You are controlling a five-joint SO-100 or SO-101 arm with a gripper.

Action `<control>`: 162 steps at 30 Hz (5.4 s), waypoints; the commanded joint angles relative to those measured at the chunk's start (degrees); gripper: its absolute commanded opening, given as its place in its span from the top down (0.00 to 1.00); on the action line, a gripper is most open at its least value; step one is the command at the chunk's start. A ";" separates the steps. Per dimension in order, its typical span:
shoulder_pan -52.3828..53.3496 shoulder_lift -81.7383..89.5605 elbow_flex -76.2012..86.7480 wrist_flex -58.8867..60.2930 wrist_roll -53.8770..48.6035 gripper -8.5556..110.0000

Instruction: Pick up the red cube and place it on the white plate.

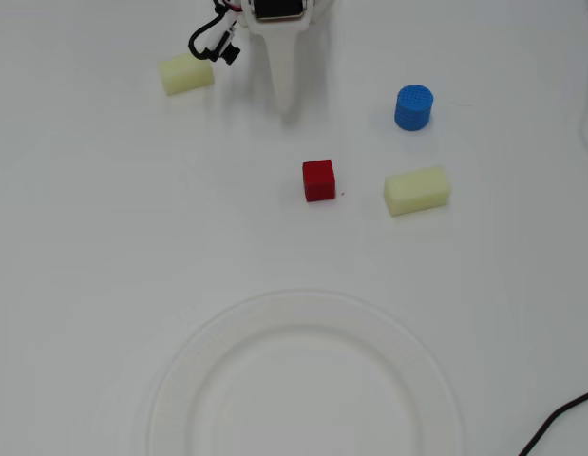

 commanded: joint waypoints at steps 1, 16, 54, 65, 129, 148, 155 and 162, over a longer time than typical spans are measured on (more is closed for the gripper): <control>-2.55 0.62 0.62 0.18 -1.23 0.93; -0.79 0.62 0.70 -1.49 0.53 0.93; -7.21 -84.55 -61.44 -7.47 0.97 0.61; -4.39 -92.99 -64.51 -12.04 -1.14 0.64; -0.53 -110.30 -67.59 -74.79 -20.30 0.89; 1.14 -87.45 -70.14 -50.62 -13.62 0.70; 1.58 -60.47 -62.84 -26.19 -6.50 0.63; 0.09 -13.97 -33.66 -11.69 -6.77 0.64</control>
